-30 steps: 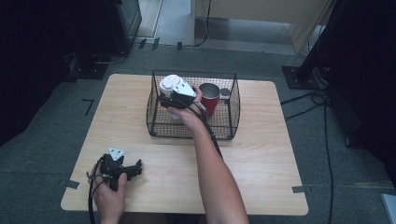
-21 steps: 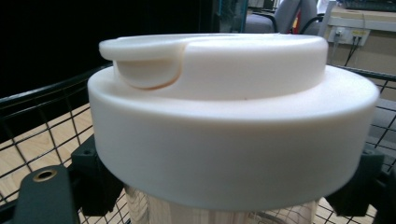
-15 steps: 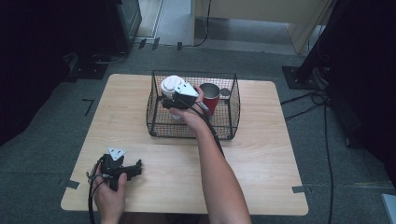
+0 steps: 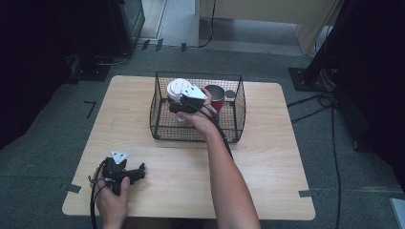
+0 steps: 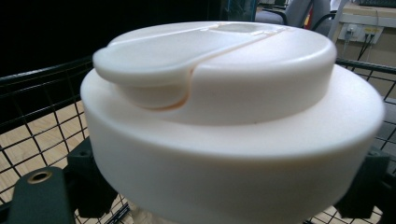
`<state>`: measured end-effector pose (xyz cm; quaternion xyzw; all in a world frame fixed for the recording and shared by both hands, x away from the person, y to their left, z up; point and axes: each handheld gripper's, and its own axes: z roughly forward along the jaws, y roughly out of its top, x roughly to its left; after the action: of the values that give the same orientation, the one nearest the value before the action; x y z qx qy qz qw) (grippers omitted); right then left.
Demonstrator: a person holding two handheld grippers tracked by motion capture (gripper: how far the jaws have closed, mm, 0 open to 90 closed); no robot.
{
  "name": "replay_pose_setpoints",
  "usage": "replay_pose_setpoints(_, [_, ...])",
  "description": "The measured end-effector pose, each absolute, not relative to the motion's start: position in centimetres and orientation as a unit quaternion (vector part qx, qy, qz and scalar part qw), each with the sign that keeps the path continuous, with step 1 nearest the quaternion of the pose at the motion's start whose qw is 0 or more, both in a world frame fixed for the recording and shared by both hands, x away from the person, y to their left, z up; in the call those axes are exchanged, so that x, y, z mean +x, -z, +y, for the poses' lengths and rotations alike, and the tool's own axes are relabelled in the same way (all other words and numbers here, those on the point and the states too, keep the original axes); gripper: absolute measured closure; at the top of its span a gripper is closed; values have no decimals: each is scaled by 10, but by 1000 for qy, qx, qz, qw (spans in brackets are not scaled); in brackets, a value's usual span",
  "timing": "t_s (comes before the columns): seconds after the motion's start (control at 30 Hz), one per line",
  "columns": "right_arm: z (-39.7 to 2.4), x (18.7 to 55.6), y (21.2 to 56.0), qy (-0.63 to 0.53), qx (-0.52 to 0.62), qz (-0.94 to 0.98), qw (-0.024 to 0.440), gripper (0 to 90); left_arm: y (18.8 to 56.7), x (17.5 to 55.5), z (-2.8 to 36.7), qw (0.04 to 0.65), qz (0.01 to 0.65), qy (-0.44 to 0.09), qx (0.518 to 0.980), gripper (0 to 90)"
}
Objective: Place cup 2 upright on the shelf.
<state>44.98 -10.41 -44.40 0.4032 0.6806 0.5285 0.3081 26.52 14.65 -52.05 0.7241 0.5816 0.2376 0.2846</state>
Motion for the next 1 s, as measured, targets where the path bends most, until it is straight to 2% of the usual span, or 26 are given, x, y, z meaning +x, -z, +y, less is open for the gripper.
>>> replay_pose_setpoints(0.37, [-109,445,442,-531,388,686,312,39,520,265,147,285,582,-238,724,1])
replay_pose_setpoints(1.0, [-118,438,429,-544,378,678,320,14,520,265,147,285,581,-238,724,1])
